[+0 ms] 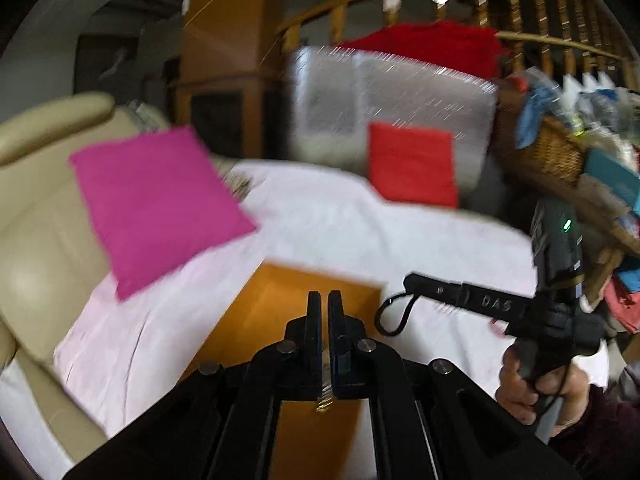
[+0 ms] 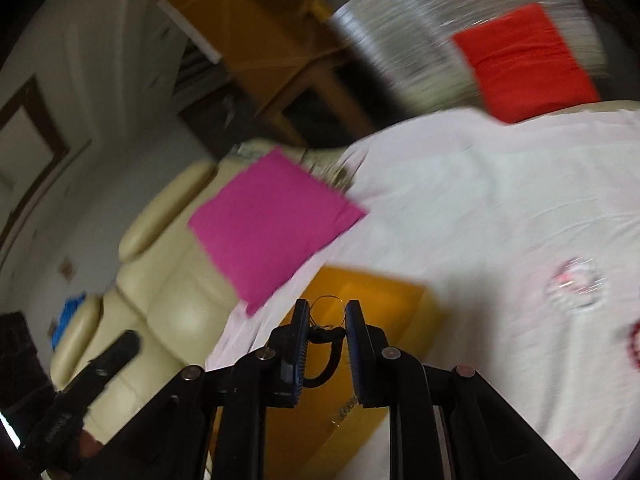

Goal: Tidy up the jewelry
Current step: 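Drop the watch into the orange box with left tool while right tool drops keychain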

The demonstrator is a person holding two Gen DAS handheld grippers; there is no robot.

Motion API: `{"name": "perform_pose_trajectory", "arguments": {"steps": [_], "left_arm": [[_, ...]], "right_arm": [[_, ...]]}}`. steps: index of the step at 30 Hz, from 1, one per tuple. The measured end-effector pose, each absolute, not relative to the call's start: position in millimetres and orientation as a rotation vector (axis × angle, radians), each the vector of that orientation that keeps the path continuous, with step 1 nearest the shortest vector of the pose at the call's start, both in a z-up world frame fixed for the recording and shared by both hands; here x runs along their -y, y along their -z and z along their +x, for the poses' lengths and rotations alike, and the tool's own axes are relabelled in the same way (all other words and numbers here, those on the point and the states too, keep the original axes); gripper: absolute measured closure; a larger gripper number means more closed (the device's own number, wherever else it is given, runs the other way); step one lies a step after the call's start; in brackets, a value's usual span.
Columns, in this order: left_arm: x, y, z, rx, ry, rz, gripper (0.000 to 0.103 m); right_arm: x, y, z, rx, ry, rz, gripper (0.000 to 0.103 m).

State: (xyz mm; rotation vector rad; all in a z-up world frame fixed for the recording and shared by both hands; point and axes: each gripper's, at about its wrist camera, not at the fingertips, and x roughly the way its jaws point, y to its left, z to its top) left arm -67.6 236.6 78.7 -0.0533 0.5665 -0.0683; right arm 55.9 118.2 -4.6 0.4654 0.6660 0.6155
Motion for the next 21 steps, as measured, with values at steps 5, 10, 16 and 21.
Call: {"name": "perform_pose_trajectory", "arguments": {"steps": [5, 10, 16, 21], "left_arm": [[-258, -32, -63, -0.692, 0.016, -0.093, 0.100], [-246, -22, -61, -0.733, 0.035, -0.073, 0.098], [-195, -27, -58, -0.727, 0.154, -0.012, 0.079], [-129, -28, -36, -0.741, 0.259, 0.030, 0.056]], "right_arm": [[-159, 42, 66, -0.787, -0.608, 0.407, 0.080], [-120, 43, 68, -0.756, -0.538, 0.485, 0.053], [-40, 27, 55, -0.703, -0.359, 0.522, 0.053], [38, 23, 41, -0.692, -0.234, 0.593, 0.053]]}}
